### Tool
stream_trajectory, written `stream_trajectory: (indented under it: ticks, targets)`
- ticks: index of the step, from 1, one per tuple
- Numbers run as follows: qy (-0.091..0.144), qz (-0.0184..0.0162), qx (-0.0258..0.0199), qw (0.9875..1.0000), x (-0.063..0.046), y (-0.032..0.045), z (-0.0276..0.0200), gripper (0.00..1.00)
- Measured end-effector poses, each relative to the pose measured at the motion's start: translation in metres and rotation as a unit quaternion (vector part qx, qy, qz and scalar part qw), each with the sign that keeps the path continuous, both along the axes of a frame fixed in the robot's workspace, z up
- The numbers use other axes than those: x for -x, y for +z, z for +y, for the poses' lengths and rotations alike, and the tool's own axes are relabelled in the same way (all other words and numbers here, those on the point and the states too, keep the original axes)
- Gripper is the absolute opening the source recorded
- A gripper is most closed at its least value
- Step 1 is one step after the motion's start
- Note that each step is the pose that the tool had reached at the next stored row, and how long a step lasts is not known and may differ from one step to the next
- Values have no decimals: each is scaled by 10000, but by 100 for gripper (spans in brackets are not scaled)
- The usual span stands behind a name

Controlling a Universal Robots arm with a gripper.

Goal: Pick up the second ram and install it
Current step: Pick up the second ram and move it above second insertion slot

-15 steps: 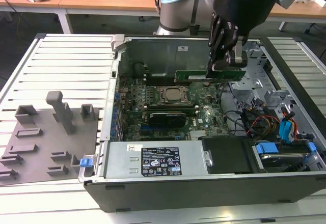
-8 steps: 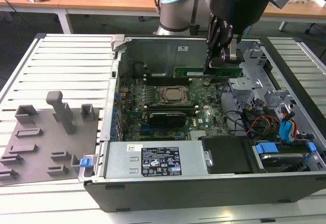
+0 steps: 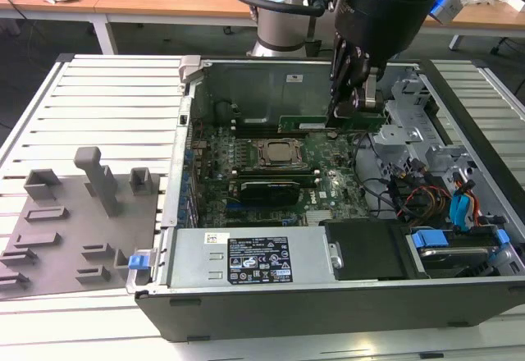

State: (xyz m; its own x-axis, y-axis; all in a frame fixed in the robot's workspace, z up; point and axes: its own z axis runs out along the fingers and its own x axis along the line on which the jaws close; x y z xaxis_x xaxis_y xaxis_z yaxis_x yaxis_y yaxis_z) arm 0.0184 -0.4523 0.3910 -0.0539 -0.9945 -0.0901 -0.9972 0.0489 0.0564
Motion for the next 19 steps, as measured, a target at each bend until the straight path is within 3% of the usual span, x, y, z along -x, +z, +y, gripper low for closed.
stream_trajectory:
  ticks: [6, 10, 15, 19]
  targets:
    - [0, 0, 1, 10000, 0, -111, 8, 13]
    - [0, 0, 0, 10000, 0, -185, 49, 13]
    - [0, 0, 0, 10000, 11, -259, 231, 13]
    - [0, 0, 0, 10000, 11, -286, 348, 13]
